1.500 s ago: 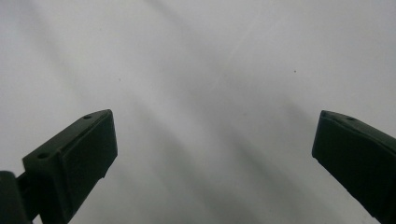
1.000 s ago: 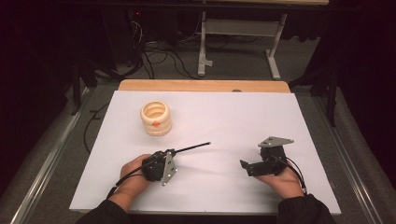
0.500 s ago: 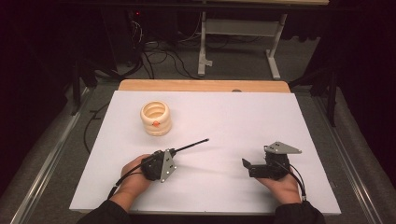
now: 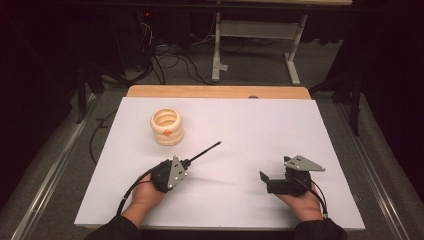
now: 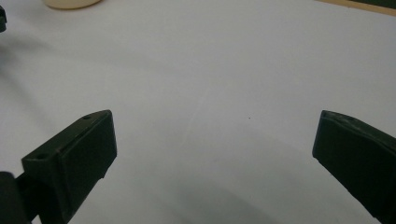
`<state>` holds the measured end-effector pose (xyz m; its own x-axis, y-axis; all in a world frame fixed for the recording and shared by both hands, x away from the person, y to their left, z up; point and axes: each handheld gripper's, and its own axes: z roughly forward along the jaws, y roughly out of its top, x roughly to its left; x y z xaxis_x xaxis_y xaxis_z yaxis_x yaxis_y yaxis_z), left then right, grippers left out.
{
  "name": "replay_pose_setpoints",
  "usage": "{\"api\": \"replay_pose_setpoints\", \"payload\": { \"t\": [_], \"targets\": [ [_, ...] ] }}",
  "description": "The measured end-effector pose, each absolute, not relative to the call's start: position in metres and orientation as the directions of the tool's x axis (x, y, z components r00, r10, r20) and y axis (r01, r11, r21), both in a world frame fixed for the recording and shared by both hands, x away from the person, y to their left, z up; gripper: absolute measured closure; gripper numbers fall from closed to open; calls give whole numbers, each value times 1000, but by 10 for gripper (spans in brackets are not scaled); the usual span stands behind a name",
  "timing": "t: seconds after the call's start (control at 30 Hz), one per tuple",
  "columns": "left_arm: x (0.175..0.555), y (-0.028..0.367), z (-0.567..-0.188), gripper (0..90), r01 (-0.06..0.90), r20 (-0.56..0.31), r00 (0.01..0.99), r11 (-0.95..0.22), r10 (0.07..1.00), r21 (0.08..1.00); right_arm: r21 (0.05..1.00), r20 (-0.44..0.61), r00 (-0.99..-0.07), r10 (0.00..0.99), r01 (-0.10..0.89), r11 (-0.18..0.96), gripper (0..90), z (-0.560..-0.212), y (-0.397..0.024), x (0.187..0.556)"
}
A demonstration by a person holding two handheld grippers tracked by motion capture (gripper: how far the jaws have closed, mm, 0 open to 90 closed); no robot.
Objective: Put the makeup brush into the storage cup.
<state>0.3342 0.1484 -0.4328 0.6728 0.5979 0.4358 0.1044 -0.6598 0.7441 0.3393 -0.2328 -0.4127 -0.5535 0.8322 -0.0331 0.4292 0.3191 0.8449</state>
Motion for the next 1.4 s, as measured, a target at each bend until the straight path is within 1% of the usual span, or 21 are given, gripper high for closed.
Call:
{"api": "replay_pose_setpoints", "payload": {
  "t": [0.23,0.3,0.57,0.87,1.17,1.4],
  "targets": [
    [339,154,-431,833,168,304,694,-557,653,813,847,-23,-545,838,434,306,13,-413,-233,338],
    [341,156,-431,834,195,262,696,-527,669,827,855,-27,-547,836,421,304,13,-413,-233,337],
    [345,161,-433,833,259,148,698,-440,701,860,861,-26,-543,840,414,294,13,-413,-234,337],
    [347,160,-434,833,305,59,702,-375,709,875,866,-25,-538,842,410,287,13,-413,-235,337],
    [348,159,-435,833,337,-2,707,-334,707,880,869,-32,-541,841,400,291,14,-413,-235,337],
    [348,157,-434,833,352,-30,706,-313,708,882,880,-39,-545,837,378,287,17,-412,-234,336]
  ]
}}
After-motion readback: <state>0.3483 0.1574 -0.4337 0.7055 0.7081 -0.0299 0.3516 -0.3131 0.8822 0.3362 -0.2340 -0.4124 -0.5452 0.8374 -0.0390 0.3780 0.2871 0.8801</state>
